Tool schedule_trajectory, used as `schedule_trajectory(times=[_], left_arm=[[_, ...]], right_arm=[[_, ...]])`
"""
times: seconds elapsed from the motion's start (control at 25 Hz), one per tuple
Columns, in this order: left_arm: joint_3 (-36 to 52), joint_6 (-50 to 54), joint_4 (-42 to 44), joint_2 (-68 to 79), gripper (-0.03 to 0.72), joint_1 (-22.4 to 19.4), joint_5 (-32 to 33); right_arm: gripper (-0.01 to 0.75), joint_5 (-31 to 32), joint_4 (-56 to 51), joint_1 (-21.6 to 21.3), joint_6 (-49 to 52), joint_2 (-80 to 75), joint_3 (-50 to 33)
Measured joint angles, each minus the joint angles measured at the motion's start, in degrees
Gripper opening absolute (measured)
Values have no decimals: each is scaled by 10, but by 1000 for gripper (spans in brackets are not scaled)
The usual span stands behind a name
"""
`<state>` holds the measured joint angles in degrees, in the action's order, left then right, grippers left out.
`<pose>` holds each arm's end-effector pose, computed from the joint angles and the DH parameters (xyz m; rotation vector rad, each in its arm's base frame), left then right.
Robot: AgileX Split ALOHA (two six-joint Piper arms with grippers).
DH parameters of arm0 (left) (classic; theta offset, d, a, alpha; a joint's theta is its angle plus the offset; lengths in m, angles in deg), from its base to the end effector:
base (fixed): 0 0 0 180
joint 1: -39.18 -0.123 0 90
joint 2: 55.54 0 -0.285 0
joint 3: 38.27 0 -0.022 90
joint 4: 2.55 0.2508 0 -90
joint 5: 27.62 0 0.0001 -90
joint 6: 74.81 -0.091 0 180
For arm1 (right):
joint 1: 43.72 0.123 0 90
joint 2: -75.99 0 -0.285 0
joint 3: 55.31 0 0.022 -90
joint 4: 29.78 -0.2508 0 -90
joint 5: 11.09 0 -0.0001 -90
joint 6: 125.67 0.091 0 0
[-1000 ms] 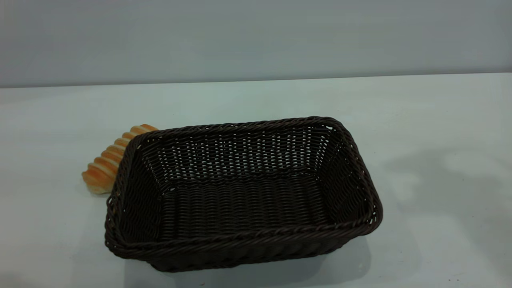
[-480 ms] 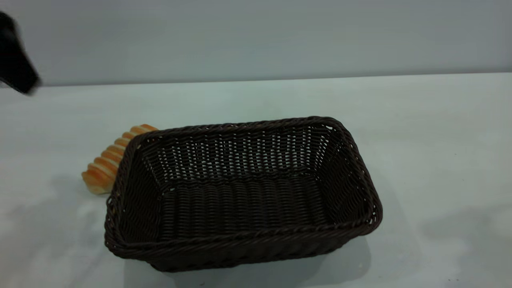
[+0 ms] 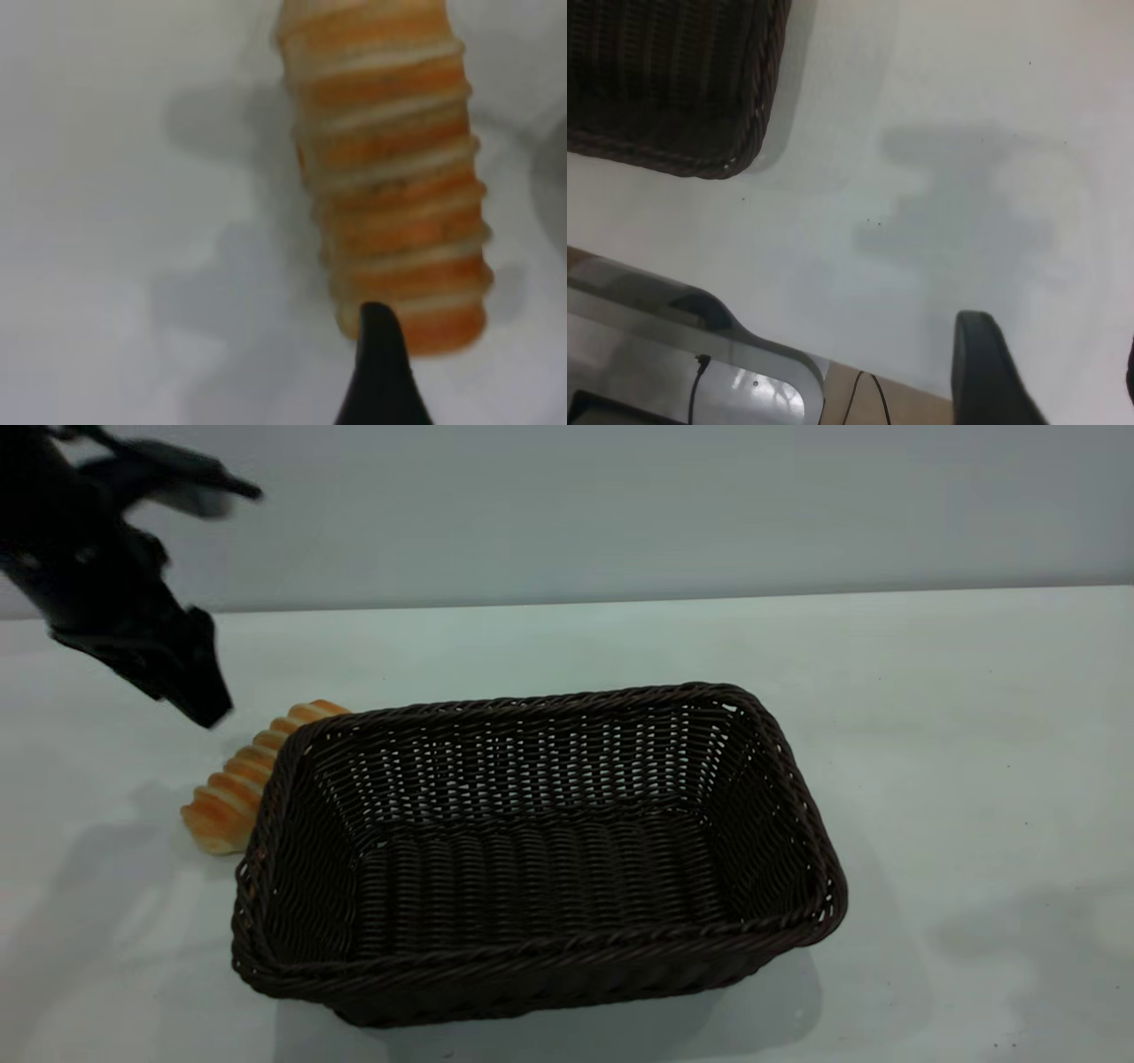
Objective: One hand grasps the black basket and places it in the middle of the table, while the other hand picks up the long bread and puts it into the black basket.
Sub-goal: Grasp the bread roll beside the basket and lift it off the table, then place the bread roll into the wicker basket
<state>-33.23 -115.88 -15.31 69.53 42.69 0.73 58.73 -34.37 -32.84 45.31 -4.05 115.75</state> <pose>0.4024 -0.0343 0.1276 0.8129 2.6188 -0.0184 0.2284 0.0509 0.3456 -0.4602 2.7322 0.1198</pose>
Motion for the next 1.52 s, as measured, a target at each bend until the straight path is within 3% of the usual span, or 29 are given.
schedule_trajectory(times=[0.48, 0.76, 0.92, 1.12, 1.16, 1.4, 1.52], left_arm=[[-3, -28, -10, 90, 552, 12, -51], [-7, -28, -2, 111, 508, 12, -66], [-8, -27, 1, 112, 400, 12, -68], [-8, -25, 3, 95, 109, 12, -68], [-8, -25, 3, 84, 80, 12, -66], [-8, -27, 3, -19, 60, 12, -62], [-8, -27, 3, -76, 56, 18, -29]], right_arm=[[402, -2, 0, 0, 0, 0, 0], [402, -2, 0, 0, 0, 2, 0], [402, -2, 1, 0, 0, 3, 0], [402, -2, 1, 0, 0, 3, 0], [402, -2, 1, 0, 0, 3, 0], [402, -2, 2, 0, 0, 3, 0], [402, -2, 2, 0, 0, 3, 0]])
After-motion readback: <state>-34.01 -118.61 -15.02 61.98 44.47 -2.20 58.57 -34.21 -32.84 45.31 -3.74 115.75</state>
